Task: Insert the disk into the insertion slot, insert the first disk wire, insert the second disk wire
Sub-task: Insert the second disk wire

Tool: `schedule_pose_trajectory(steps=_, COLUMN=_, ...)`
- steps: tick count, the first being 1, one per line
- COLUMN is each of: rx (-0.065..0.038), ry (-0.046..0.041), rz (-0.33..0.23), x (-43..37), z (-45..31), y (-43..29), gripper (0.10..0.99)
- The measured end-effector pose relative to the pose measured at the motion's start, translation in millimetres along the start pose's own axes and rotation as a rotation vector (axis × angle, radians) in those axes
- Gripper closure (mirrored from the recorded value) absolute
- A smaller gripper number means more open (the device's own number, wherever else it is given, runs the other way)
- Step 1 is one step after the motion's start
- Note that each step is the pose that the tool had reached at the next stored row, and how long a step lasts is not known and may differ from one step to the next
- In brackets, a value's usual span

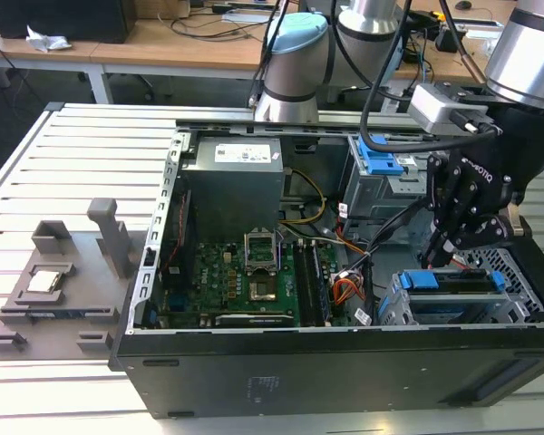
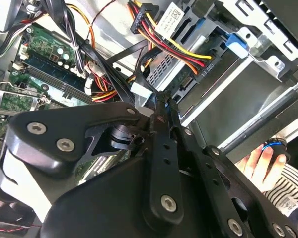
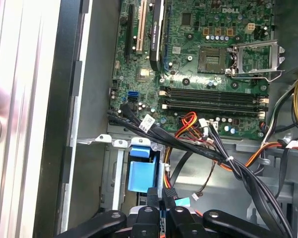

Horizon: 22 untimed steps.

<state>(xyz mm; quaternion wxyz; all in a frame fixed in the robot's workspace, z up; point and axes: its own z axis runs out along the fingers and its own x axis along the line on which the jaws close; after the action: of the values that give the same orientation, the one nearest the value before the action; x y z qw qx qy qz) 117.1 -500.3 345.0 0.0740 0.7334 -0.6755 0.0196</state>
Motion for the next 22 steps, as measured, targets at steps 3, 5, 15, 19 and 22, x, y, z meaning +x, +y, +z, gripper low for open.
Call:
schedule_pose_trajectory(steps=3, rx=0.000, ry=0.0012, rz=0.000, x=0.0, z=0.0, y=0.0, gripper=0.937)
schedule_pose_trajectory(steps=5, rx=0.000, ry=0.0019, rz=0.000, x=0.0, z=0.0, y=0.0, gripper=0.937)
schedule_pose_trajectory(steps=15, rx=-0.002, ry=0.0019, rz=0.000, x=1.9, z=-1.1, y=-15.7, gripper=0.937)
schedule_pose_trajectory(steps=19, rx=-0.002, ry=0.0014, rz=0.000, x=10.4, z=0.2, y=-15.0, gripper=0.937)
schedule_pose_trajectory(steps=22, rx=-0.002, ry=0.0014, rz=0.000, x=20.8, z=1.9, y=-14.2, gripper=0.937)
